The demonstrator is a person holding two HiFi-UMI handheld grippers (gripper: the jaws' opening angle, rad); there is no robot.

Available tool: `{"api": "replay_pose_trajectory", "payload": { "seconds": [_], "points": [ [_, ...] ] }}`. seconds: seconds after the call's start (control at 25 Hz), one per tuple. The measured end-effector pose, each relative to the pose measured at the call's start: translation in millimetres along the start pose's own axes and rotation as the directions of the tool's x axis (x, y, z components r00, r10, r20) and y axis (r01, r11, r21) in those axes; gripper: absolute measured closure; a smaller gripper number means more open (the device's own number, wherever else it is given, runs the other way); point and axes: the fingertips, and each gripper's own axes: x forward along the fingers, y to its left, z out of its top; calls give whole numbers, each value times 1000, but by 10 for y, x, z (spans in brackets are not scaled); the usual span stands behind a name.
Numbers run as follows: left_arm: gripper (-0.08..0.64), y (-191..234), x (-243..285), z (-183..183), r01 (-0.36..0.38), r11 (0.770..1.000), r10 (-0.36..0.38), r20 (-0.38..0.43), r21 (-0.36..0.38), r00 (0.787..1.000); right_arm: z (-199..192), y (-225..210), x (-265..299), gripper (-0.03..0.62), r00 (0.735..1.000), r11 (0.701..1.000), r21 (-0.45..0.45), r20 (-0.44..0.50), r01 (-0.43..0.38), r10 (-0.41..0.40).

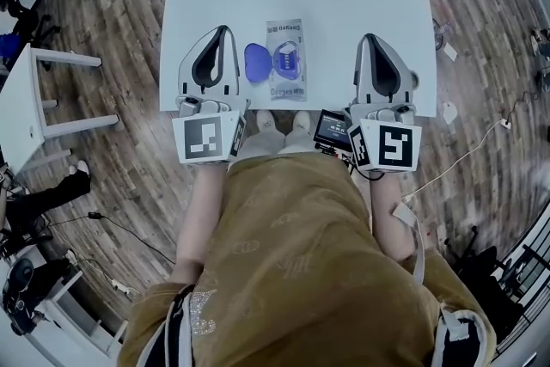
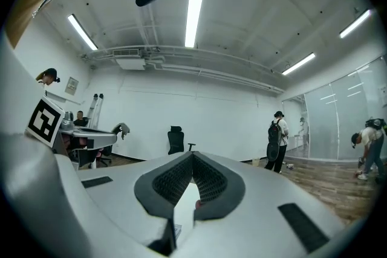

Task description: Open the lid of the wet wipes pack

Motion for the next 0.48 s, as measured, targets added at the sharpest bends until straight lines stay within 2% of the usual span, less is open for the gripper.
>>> {"api": "replay_pose_trajectory", "payload": {
  "seconds": [0.16, 0.48],
  "points": [
    [558, 39, -5, 51, -13, 1000, 13, 19, -8, 1000, 34, 38, 40, 584, 1000, 1000, -11, 8, -12, 12],
    [558, 118, 13, 5, -30, 999, 30, -3, -25, 1000, -23, 94, 104, 584, 1000, 1000, -9, -14, -21, 21]
  ]
}}
